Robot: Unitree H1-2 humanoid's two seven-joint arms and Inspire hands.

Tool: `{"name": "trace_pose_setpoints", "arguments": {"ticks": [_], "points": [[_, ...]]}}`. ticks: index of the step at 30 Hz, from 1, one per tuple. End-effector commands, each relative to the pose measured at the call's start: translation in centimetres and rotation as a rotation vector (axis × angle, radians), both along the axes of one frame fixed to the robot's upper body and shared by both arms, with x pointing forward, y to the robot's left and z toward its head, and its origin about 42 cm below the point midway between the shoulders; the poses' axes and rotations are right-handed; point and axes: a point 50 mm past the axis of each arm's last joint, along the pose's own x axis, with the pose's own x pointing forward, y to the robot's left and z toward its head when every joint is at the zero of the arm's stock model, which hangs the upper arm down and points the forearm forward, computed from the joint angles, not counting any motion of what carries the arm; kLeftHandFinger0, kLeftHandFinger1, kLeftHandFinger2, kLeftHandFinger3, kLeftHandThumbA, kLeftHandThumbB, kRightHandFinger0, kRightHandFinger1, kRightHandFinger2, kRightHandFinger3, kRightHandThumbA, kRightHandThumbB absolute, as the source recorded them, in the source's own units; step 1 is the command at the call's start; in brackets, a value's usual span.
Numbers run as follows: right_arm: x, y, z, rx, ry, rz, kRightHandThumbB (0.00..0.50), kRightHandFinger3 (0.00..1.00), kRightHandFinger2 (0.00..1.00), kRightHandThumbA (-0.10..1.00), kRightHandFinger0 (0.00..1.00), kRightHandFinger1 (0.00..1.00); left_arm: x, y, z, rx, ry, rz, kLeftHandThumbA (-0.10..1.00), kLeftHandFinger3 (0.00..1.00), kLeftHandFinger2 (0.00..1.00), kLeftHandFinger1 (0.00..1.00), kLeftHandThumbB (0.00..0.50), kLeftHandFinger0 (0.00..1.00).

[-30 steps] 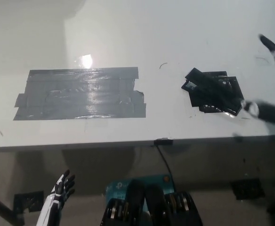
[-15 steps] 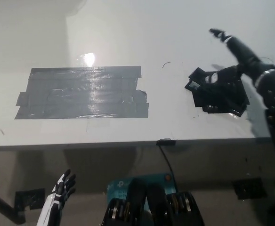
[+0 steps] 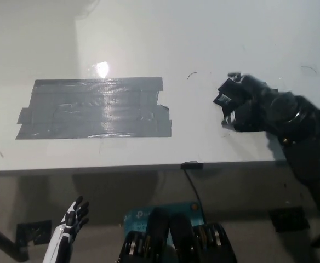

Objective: A stapler is kept on the black spot marked on the desk infront of the robot. The robot picks up the stapler using its right hand and passes it to a person

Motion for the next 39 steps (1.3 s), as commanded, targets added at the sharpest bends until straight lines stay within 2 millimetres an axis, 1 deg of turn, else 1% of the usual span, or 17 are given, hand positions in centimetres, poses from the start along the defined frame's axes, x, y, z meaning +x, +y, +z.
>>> {"name": "trace_pose_setpoints", "arguments": {"ticks": [1,7,19,21,22,23,24,25,26,27,29,31,32,33,34,35,39], "points": [[1.7,-1.0,2.1,-0.148,-0.114,-0.042,0.374,1.0,1.0,1.0,1.0,1.0,0.1,0.1,0.7,0.001,-0.057,-0.011,1.0,1.0,1.0,1.0,0.468,1.0],[2.0,-1.5,3.1,-0.149,-0.141,-0.052,0.363,1.0,1.0,1.0,1.0,1.0,0.2,0.2,0.6,-0.01,-0.063,-0.009,1.0,1.0,1.0,1.0,0.458,1.0],[1.3,0.8,2.5,-0.131,-0.095,0.008,0.379,1.0,1.0,1.0,1.0,1.0,0.5,0.0,0.7,-0.01,-0.068,-0.013,1.0,1.0,1.0,1.0,0.471,1.0],[1.5,1.0,2.2,-0.121,-0.081,0.005,0.339,1.0,1.0,0.87,1.0,1.0,0.5,0.0,0.9,-0.011,-0.064,-0.014,1.0,1.0,1.0,1.0,0.479,1.0],[1.5,1.1,2.0,-0.114,-0.085,-0.003,0.315,1.0,1.0,0.66,1.0,1.0,0.5,0.0,0.9,-0.01,-0.066,-0.014,1.0,1.0,1.0,1.0,0.479,1.0],[1.6,1.1,2.0,-0.112,-0.088,-0.006,0.298,1.0,1.0,0.56,1.0,1.0,0.6,0.0,1.0,-0.01,-0.068,-0.014,1.0,1.0,1.0,1.0,0.479,1.0],[1.6,1.1,1.7,-0.089,-0.086,-0.013,0.277,0.81,0.84,0.07,0.68,0.81,0.7,0.0,1.1,-0.013,-0.069,-0.015,1.0,1.0,1.0,1.0,0.48,1.0],[1.4,1.1,1.2,-0.081,-0.09,-0.02,0.272,0.6,0.64,-0.07,0.42,0.58,0.7,0.1,1.1,-0.014,-0.069,-0.018,1.0,1.0,1.0,1.0,0.482,1.0],[1.4,1.0,0.8,-0.094,-0.098,-0.026,0.23,0.47,0.49,-0.09,0.15,0.4,0.7,0.1,1.1,-0.015,-0.067,-0.016,1.0,1.0,1.0,1.0,0.485,1.0],[1.4,0.9,0.3,-0.102,-0.102,-0.033,0.204,0.53,0.51,-0.1,0.01,0.31,0.9,0.0,1.1,-0.014,-0.067,-0.013,1.0,1.0,1.0,1.0,0.481,1.0],[1.3,0.7,-0.5,-0.101,-0.101,-0.043,0.189,0.74,0.74,-0.1,0.0,0.44,0.9,0.1,1.2,-0.008,-0.071,-0.014,1.0,1.0,1.0,1.0,0.465,1.0],[1.5,0.5,-0.9,-0.109,-0.083,-0.053,0.186,0.94,1.0,-0.1,0.1,0.69,1.0,0.2,1.2,-0.01,-0.074,-0.013,1.0,1.0,1.0,1.0,0.462,1.0],[1.5,0.4,-1.0,-0.12,-0.069,-0.059,0.186,0.9,1.0,-0.1,0.26,0.78,1.0,0.2,1.2,-0.008,-0.074,-0.013,1.0,1.0,1.0,1.0,0.465,1.0],[1.6,0.3,-1.1,-0.13,-0.061,-0.065,0.186,0.82,0.94,-0.1,0.32,0.8,1.1,0.2,1.2,-0.008,-0.075,-0.011,1.0,1.0,1.0,1.0,0.466,1.0],[1.7,0.3,-1.0,-0.136,-0.06,-0.065,0.188,0.89,1.0,-0.1,0.38,0.86,1.2,0.3,1.2,-0.008,-0.077,-0.011,1.0,1.0,1.0,1.0,0.461,1.0],[1.7,0.1,-1.1,-0.134,-0.057,-0.07,0.174,0.78,0.88,-0.1,0.21,0.72,1.2,0.3,1.2,-0.008,-0.079,-0.013,1.0,1.0,1.0,1.0,0.46,1.0],[1.7,-0.3,-0.5,-0.141,-0.066,-0.077,0.158,0.62,0.98,-0.1,0.16,0.74,1.5,0.2,1.5,-0.001,-0.082,-0.012,1.0,1.0,1.0,1.0,0.459,1.0]]}}
